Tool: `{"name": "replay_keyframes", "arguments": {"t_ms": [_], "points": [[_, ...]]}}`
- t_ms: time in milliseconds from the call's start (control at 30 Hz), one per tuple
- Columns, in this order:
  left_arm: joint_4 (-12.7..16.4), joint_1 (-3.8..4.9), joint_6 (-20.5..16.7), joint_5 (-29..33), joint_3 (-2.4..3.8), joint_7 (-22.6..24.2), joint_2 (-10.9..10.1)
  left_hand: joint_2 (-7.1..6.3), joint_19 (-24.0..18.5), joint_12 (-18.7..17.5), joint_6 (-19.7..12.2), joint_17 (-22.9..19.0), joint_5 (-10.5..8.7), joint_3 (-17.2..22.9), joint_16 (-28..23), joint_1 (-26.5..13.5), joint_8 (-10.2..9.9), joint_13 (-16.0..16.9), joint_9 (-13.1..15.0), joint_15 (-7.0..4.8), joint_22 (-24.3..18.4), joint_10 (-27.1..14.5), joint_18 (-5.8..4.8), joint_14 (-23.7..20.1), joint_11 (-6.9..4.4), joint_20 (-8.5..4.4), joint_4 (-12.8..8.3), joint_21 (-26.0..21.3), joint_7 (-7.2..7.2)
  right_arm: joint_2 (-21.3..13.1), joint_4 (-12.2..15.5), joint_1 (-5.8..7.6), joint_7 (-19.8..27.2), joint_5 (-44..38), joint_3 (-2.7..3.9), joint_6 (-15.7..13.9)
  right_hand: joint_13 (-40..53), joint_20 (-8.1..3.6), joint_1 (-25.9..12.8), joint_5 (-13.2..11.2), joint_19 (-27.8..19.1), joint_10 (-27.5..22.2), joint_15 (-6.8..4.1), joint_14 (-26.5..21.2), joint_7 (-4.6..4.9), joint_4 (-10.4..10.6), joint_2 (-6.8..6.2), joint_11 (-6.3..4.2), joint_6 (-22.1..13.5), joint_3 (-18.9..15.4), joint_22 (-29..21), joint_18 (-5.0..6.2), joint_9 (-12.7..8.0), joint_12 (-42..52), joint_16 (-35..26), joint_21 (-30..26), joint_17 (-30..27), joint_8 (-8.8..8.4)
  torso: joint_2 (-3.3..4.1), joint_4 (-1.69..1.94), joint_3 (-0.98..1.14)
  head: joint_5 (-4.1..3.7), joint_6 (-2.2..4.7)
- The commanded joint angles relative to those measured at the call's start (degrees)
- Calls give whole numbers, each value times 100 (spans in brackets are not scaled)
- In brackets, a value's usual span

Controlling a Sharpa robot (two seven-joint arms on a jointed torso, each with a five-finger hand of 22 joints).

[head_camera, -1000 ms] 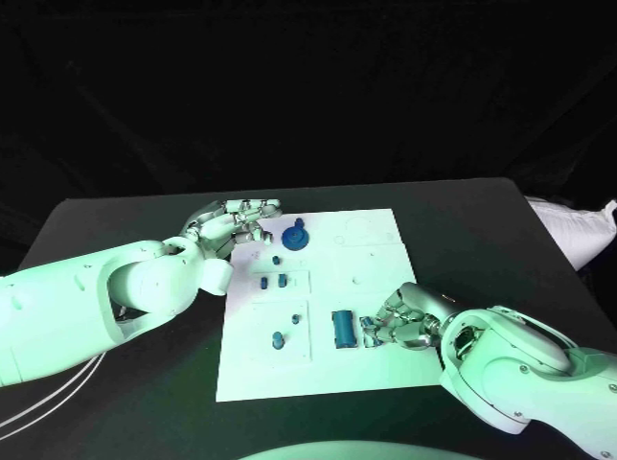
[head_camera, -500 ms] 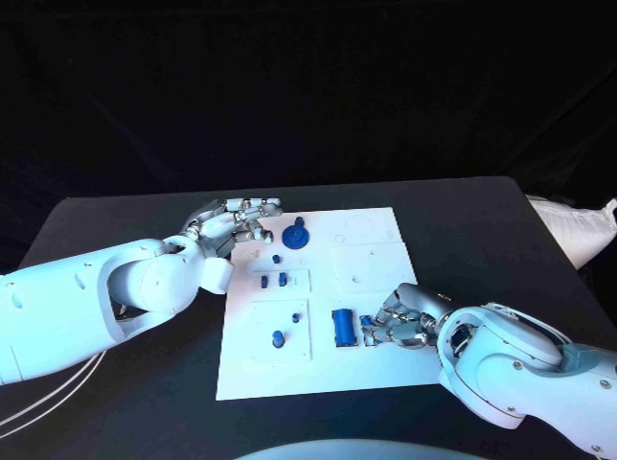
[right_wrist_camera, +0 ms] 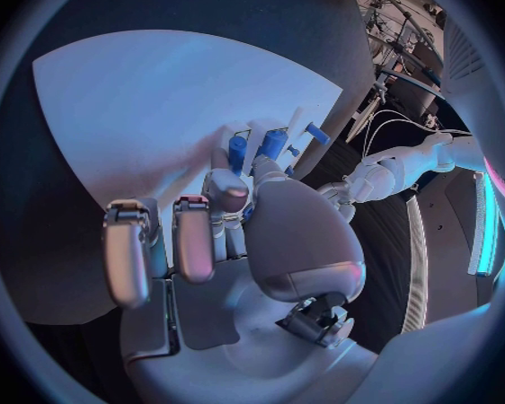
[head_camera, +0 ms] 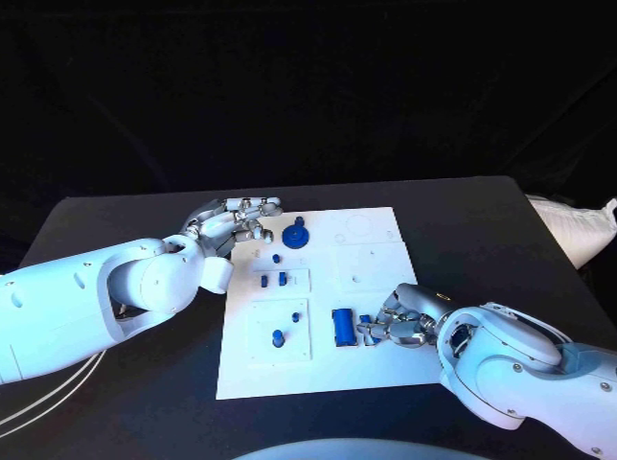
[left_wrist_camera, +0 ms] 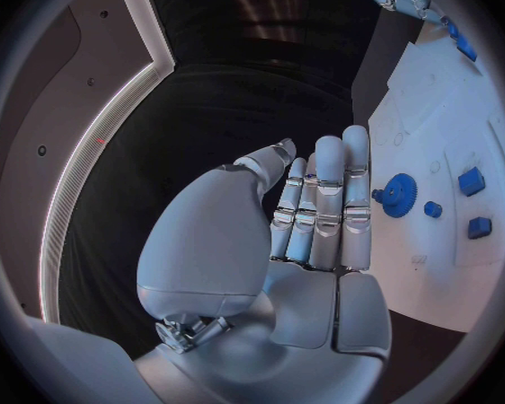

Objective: Assemble the parts on the task board

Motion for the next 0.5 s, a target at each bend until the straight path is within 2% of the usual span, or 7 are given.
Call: {"name": "replay_keyframes", "arguments": {"t_ms": [33,233,500], "points": [[14,1,107,-18,4,24,3,39,33,32,-45,-8,35,-25,29,-20,21,-7,-1,4,-7,-41,67,-32,13,2,9,-39,-12,-1,57,-8,46,-179,-3,98,28,-45,-114,-137,280,56,-41,350,-9,3,26,-1,46,-110,1114,-93,21,39,33,24,148,23,-2,-6,5,6,2],[14,1,109,-18,4,24,3,39,33,32,-45,-8,35,-25,29,-20,21,-7,-1,4,-7,-41,67,-32,13,2,9,-39,-12,-26,93,-8,56,-259,-2,73,58,-54,-257,-343,286,69,-46,352,-16,3,90,-8,52,-289,1122,-95,61,50,42,28,166,29,1,-3,4,-7,4],[8,1,111,-18,3,23,3,47,33,46,-46,-21,35,-31,33,-29,26,-8,-1,5,-12,-48,67,-34,14,3,9,-44,-12,-127,156,-8,90,-330,-2,65,62,-55,-275,-409,290,67,-47,351,-16,-4,93,-7,48,-356,1128,-97,76,41,40,32,165,28,1,0,5,-5,0]]}}
